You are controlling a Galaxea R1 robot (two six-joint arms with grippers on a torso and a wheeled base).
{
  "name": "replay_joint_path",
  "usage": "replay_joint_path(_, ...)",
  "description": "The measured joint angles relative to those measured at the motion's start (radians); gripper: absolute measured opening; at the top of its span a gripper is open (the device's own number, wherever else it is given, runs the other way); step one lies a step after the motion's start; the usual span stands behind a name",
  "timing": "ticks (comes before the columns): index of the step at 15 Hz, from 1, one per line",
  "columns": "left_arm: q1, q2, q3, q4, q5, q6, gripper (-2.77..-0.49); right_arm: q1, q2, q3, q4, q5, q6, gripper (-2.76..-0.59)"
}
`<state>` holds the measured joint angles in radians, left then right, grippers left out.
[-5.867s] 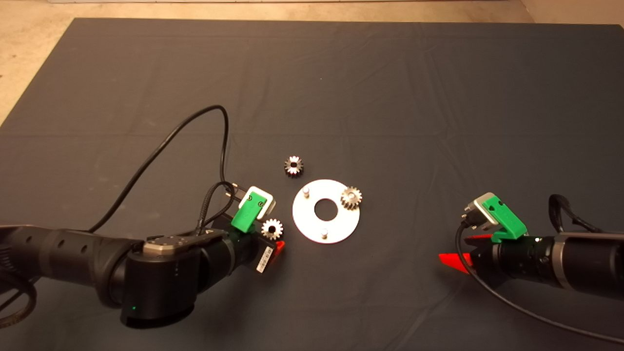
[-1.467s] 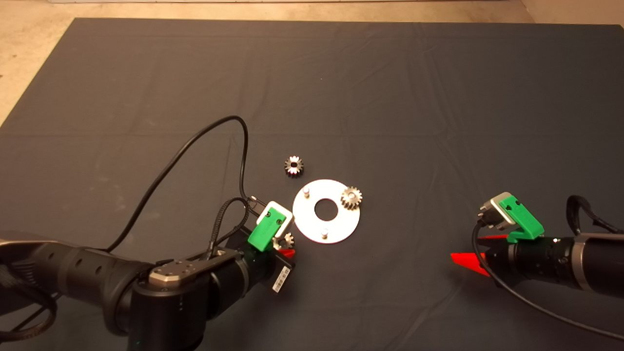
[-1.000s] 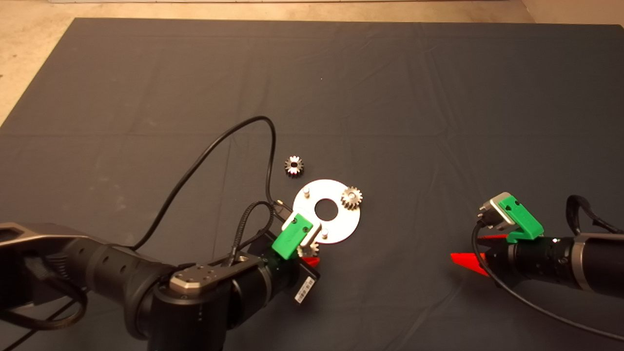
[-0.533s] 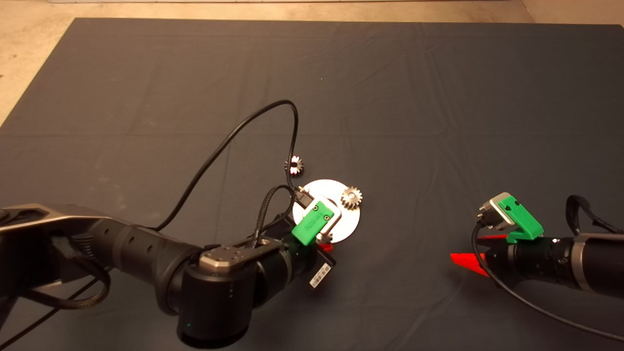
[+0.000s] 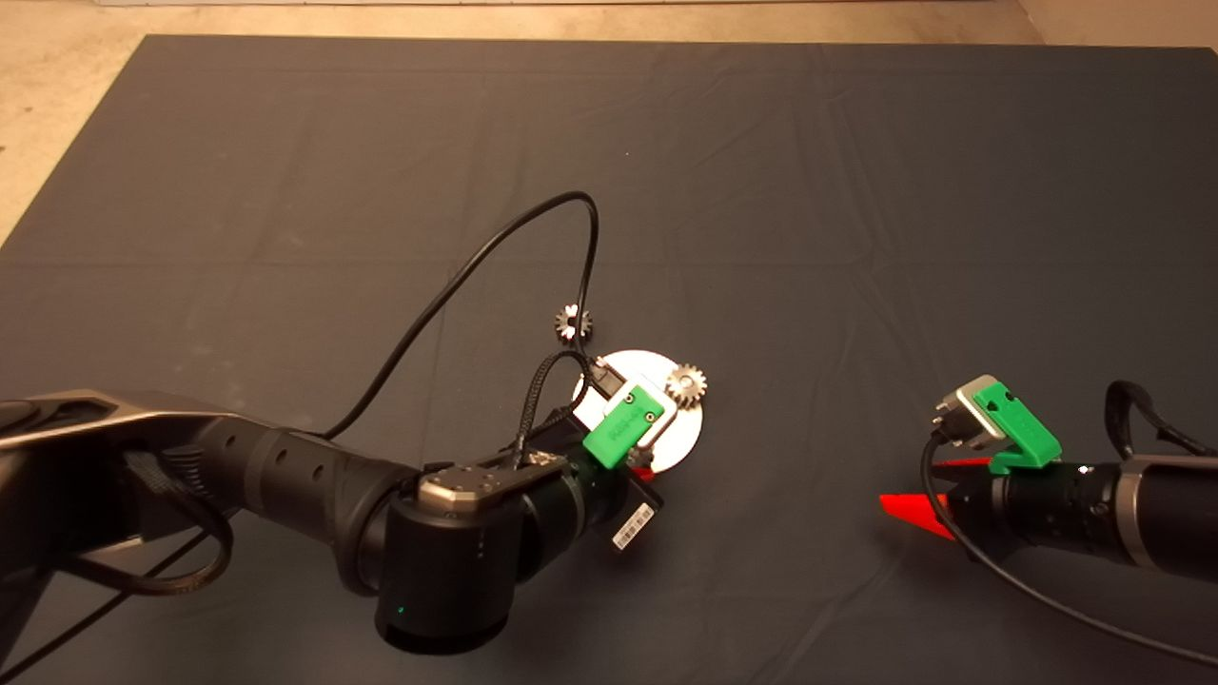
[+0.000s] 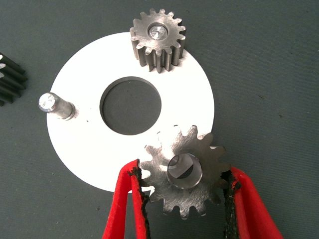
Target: Install three planetary gears onto the carrier pins
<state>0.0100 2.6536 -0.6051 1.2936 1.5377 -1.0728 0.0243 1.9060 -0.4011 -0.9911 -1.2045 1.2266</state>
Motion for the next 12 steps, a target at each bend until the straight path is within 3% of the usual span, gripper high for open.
replay_joint_path(12, 0.000, 0.001, -0.015, 0.000, 0.000, 0.025, -2.70, 0.000, 0.000, 0.000, 0.000, 0.000, 0.000, -1.60)
